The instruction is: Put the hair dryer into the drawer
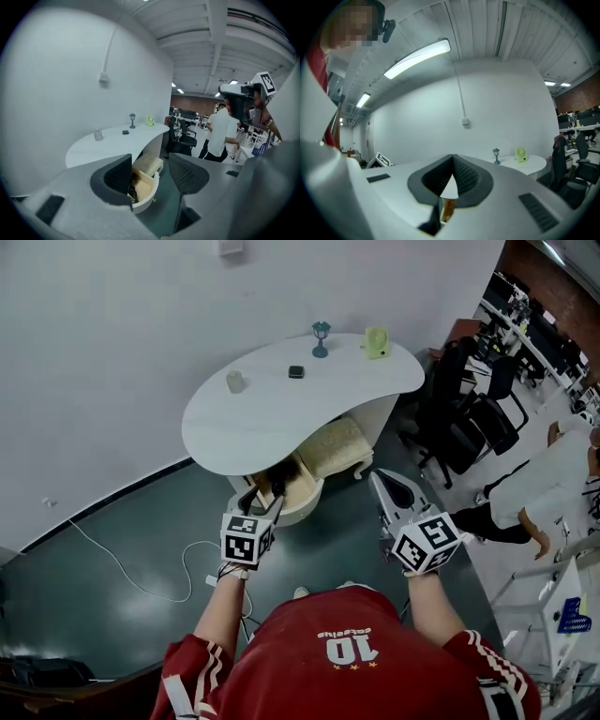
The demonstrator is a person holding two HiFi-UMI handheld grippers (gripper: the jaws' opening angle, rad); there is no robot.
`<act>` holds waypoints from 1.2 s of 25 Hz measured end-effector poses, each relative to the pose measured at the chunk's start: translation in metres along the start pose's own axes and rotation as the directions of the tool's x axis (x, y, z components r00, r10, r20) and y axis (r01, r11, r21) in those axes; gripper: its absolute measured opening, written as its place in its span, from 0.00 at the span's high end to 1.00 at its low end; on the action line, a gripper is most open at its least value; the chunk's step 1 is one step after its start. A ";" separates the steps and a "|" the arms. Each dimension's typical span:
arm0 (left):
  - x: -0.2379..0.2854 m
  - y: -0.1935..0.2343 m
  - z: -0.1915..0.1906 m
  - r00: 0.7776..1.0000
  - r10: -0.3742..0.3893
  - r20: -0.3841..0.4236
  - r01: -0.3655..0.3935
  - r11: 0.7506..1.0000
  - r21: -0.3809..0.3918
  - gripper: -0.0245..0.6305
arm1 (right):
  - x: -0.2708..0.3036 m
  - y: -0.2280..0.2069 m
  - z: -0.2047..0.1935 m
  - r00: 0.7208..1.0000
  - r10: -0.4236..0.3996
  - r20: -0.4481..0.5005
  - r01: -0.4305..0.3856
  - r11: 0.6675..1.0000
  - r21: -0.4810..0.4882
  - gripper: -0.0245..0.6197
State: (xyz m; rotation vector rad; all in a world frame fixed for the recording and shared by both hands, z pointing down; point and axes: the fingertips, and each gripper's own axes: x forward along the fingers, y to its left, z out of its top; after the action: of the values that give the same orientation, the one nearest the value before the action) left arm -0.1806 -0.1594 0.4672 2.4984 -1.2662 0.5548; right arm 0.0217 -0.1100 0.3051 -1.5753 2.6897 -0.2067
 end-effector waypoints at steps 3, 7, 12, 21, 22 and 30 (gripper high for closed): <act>-0.027 -0.010 0.034 0.996 0.005 0.091 -0.003 1.000 -0.022 0.58 | -0.007 -0.007 0.017 1.000 0.003 0.030 -0.002 1.000 -0.009 0.95; -0.065 -0.032 0.087 0.971 0.021 0.237 -0.012 0.999 -0.038 0.58 | -0.019 -0.018 0.043 0.997 0.024 0.072 -0.022 0.999 -0.027 0.95; -0.105 -0.071 0.135 0.921 0.048 0.387 -0.047 0.999 -0.011 0.58 | -0.042 -0.034 0.071 0.992 0.051 0.113 -0.047 0.998 -0.035 0.95; -0.174 -0.102 0.172 0.812 0.211 0.544 -0.225 0.973 -0.042 0.73 | -0.092 -0.055 0.097 0.985 0.056 0.160 -0.049 0.998 -0.046 0.95; -0.178 -0.103 0.172 0.806 0.227 0.547 -0.242 0.969 -0.046 0.75 | -0.095 -0.057 0.096 0.986 0.053 0.160 -0.047 0.998 -0.041 0.95; -0.194 -0.119 0.164 0.789 0.258 0.558 -0.268 0.961 -0.065 0.90 | -0.108 -0.053 0.091 0.985 0.063 0.158 -0.059 0.998 -0.031 0.95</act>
State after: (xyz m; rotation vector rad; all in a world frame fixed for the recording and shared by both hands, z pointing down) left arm -0.1541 -0.0228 0.2236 2.6099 -1.8425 -0.1558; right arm 0.1281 -0.0511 0.2159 -1.4456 2.6233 -0.0427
